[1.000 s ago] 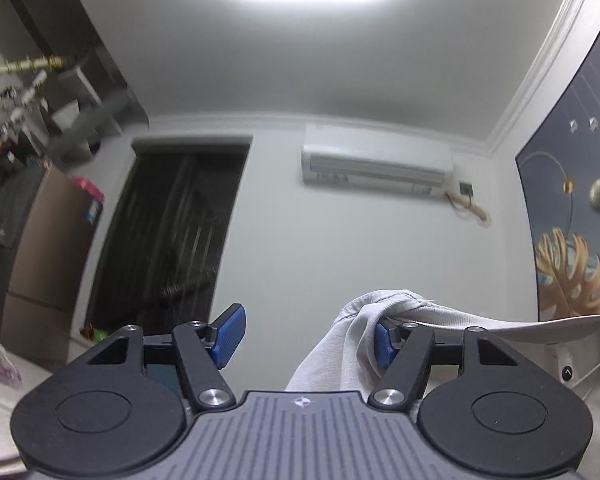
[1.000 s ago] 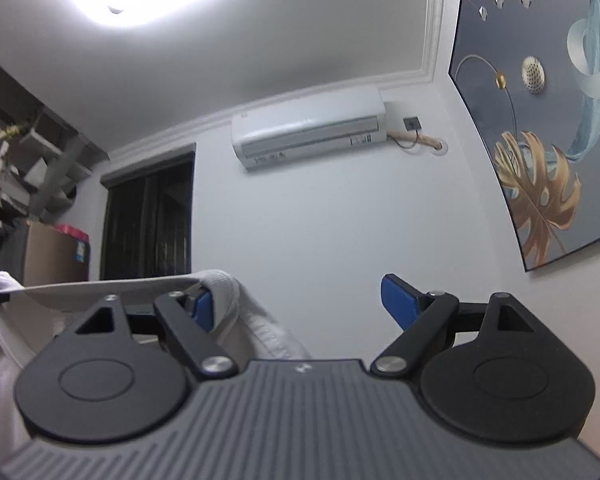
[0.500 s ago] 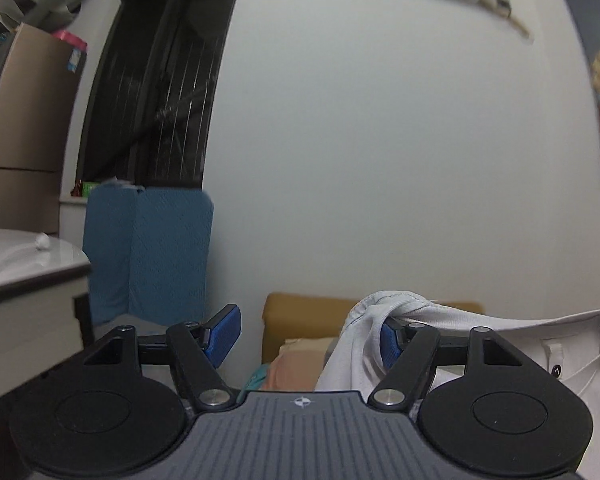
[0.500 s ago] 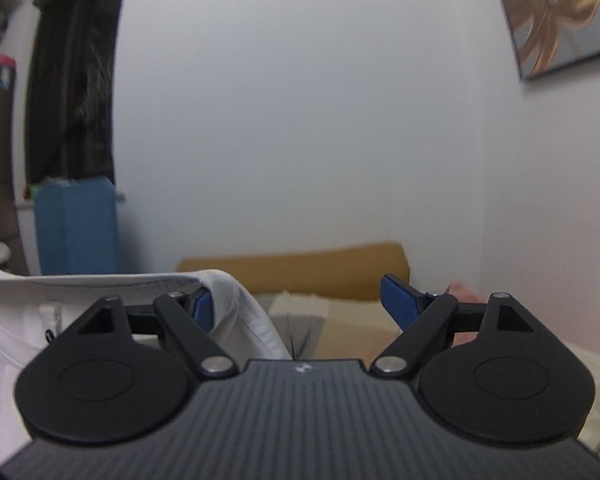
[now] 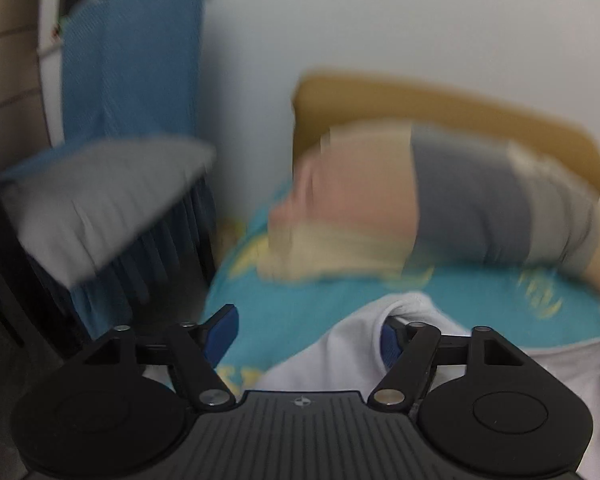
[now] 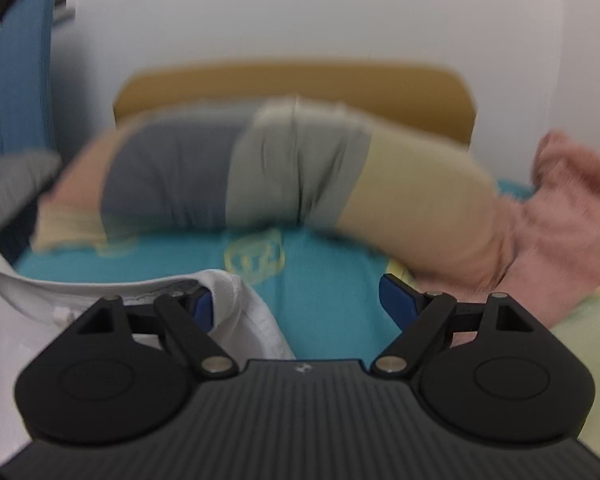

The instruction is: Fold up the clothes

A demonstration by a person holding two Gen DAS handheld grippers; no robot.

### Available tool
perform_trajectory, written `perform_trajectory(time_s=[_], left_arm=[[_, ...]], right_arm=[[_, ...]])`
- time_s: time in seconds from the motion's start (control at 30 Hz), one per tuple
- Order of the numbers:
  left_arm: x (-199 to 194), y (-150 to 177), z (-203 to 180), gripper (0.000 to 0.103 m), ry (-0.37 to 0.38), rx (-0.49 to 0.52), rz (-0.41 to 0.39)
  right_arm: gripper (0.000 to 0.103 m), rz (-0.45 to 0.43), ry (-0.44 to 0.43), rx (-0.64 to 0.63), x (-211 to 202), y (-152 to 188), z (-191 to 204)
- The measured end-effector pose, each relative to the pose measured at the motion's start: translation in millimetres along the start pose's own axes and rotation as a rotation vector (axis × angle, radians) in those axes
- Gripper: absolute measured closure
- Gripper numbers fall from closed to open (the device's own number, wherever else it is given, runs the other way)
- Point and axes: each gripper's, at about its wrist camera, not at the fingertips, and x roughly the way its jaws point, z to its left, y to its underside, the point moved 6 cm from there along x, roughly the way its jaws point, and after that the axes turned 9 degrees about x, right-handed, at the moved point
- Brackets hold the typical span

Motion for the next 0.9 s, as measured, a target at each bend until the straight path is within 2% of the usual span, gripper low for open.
perform_trajectory(time_s=[0.07, 0.1, 0.13, 0.2, 0.27, 0.4, 0.47, 0.63, 0.9], left_arm=[[15.8, 0.5, -1.0, 0.020, 0.017, 0.023, 0.069], [21.0, -0.6, -0.5, 0.016, 0.028, 0.016, 0.095], [22.9, -3.4, 0.3, 0.008, 0.064, 0.001, 0.118], [22.6, -11.0, 2.4, 0.005, 0.162, -0.036, 0.160], [4.1, -15.8, -0.9, 0.004, 0.186, -0.051, 0.122], [-51.0, -19.5, -7.2, 0.002, 0.200, -0.061, -0.010], [-85.2, -11.7, -3.7, 0.002, 0.191, -0.072, -0.052], [-175.5, 13.1, 4.1, 0.002, 0.157, -0.099, -0.139], [-352.0, 110.2, 12.9, 0.003, 0.173, -0.144, -0.178]], right_arm=[[0.020, 0.073, -0.019, 0.013, 18.5, 9.0, -0.5], [0.020, 0.120, -0.057, 0.030, 23.7, 10.3, 1.6], [0.020, 0.168, -0.095, 0.046, 28.7, 11.6, 3.7], [0.020, 0.217, -0.167, 0.084, 28.0, 11.2, 10.1], [0.020, 0.235, -0.230, 0.120, 19.8, 9.7, 17.6], [0.020, 0.184, -0.253, 0.133, -22.1, 8.5, 30.8], [0.020, 0.151, -0.257, 0.131, -46.2, 7.5, 36.3], [0.020, 0.051, -0.282, 0.135, -139.1, 16.7, 36.2], [0.020, -0.052, -0.291, 0.150, -309.4, 64.8, 18.9]])
